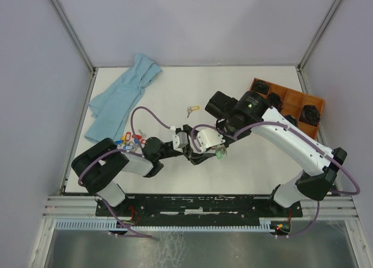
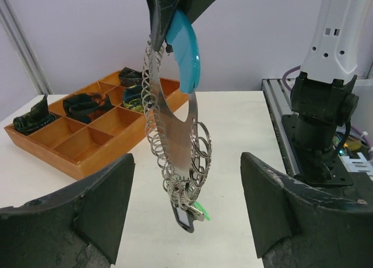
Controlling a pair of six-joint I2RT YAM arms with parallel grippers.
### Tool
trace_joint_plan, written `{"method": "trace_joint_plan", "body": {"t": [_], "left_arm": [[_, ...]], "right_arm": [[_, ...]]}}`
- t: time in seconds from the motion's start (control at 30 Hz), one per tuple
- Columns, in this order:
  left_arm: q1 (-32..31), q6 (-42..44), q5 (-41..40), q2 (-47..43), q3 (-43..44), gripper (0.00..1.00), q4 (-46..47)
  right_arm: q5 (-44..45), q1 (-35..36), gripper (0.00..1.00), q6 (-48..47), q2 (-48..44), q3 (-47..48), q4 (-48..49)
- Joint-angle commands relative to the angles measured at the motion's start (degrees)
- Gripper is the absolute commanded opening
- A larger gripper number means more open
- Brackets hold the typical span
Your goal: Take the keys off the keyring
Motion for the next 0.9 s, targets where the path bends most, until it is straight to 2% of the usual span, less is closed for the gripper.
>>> {"method": "trace_joint_plan", "body": {"t": [0.0,0.27,0.63,0.87], "left_arm": [[-1.5,-5.4,-3.3,0.9,1.8,0.76,12.0],[-3.7,-5.7,-8.2,0.7,1.6,0.67,12.0],[-7.7,-3.6,-16.7,-1.5,-0.2,0.68,12.0],[-7.8,-2.0,-17.0,-6.0,-1.0,0.73,10.0]], "right_arm": [[-2.6,-0.7,0.01,1.0,-2.6,2.2,-9.0],[-5.9,-1.9,0.01,1.7,-3.0,1.6,-8.8],[-7.3,-3.0,0.01,3.6,-3.9,0.4,-7.5],[-8.5,-3.2,0.01,4.1,-4.4,-0.7,-7.2]]}}
